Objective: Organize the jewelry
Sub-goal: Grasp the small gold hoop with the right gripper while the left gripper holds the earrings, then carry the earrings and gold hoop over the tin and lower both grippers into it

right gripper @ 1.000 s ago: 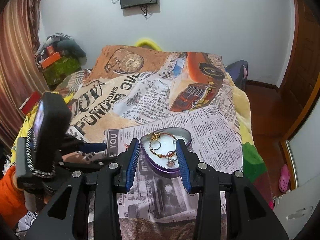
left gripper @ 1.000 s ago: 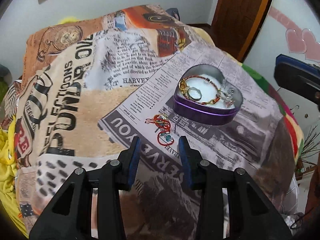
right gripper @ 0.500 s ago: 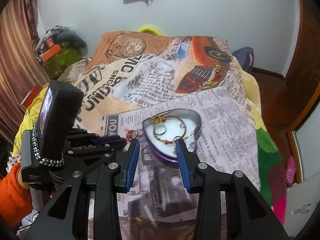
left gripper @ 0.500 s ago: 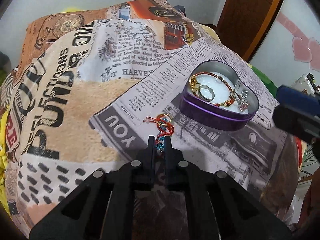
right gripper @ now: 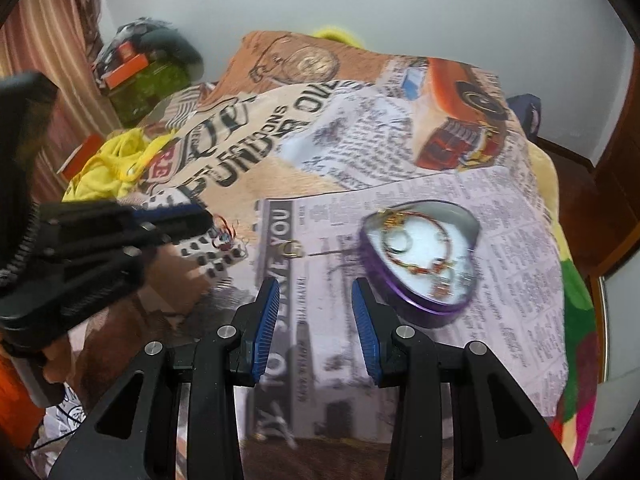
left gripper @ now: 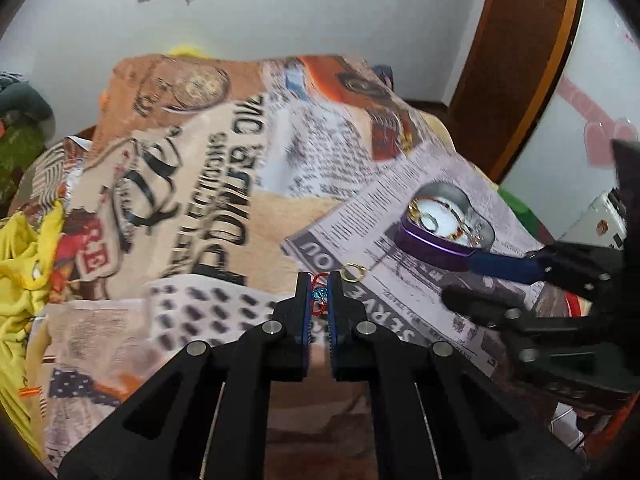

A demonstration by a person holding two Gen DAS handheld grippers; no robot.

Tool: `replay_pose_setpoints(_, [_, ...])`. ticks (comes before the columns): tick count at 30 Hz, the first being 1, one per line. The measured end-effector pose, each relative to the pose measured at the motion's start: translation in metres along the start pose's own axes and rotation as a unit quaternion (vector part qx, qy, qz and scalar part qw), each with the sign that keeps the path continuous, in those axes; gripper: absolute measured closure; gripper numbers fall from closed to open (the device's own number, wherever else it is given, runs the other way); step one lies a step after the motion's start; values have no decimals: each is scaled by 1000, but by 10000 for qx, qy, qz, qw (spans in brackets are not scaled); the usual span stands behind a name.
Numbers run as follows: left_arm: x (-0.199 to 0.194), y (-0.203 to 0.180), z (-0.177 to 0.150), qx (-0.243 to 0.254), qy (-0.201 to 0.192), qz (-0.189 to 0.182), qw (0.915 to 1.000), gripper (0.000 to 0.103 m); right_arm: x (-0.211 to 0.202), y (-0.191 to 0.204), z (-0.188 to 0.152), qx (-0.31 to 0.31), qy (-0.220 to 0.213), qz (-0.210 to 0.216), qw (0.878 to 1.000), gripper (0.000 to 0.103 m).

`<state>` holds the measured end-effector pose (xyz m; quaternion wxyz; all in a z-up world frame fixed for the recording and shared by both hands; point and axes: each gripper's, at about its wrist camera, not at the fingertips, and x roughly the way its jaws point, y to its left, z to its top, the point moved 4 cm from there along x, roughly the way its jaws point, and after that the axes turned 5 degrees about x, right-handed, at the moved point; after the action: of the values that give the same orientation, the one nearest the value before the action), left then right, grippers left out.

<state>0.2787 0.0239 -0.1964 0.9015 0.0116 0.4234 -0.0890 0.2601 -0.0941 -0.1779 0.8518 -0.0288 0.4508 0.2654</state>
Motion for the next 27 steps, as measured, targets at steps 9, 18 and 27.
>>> replay_pose_setpoints(9, [-4,36,-8,-286,-123,-22,9995,97,49,16,8,-97,430,-49,9990,69])
replay_pose_setpoints(18, [10,43,-12,-339,-180,-209,9990,97,77,19,13,-228,683,-176,9972,69])
replay_pose_setpoints(27, [21,42,-12,-351,-116,-292,9989,97,82,18,16,-247,617,-149,9977,85])
